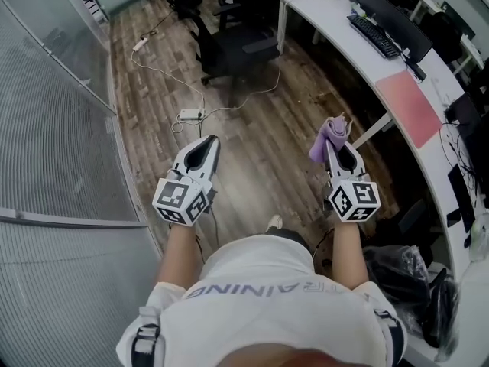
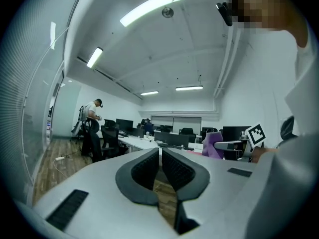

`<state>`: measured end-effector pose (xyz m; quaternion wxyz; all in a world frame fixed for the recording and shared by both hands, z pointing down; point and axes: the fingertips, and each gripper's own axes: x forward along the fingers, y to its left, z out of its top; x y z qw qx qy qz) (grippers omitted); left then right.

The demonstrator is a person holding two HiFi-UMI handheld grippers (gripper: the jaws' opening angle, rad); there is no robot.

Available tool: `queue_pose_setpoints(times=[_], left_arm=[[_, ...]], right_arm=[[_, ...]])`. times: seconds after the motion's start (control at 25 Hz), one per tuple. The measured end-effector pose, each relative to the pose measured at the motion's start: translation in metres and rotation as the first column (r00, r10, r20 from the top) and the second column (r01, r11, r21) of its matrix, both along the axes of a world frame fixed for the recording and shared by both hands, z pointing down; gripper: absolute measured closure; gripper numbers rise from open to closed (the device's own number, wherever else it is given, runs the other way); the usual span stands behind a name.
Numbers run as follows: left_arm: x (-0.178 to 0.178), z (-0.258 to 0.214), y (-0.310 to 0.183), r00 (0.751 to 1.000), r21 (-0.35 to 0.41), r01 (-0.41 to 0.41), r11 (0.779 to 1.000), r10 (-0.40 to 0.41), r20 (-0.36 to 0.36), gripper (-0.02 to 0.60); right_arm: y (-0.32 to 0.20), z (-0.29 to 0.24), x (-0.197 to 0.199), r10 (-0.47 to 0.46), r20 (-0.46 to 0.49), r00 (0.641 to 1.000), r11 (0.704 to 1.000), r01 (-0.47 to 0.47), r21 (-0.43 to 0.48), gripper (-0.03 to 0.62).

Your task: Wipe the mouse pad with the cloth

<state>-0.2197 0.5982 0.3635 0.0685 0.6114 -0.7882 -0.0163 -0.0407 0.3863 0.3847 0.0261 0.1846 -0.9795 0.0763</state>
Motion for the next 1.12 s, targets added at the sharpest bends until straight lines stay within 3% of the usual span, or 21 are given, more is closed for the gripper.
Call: queue_pose_setpoints(times=[0.32,0.6,0.84,1.12], left_arm=[[0.008,0.015,-0.102,0.998,-0.037,-0.059,0.998,0.058,-0.034,0.538],[0.004,0.032,-0.159,0.995,-0.074,-0.080,0.994,0.076,-0.057,0.538],[-0.012,0.039,-0.201,0.991,-0.072,-0.121,0.990,0.115,-0.074,0.538],[-0.043,0.037,-0.276,0.973,-0.054,-0.219,0.974,0.214,-0.083,0.538]], right_arm=[[-0.093,0.018,0.006,0.022,-0.011,1.000,0.999,-0.023,-0.026,0.496],[-0.143,0.036,0.018,0.068,-0.016,0.998,0.996,-0.069,-0.065,0.496],[-0.176,0.042,0.022,0.127,-0.038,0.991,0.989,-0.129,-0.067,0.496],[-0.228,0.031,0.008,0.224,-0.062,0.973,0.973,-0.226,-0.042,0.496]])
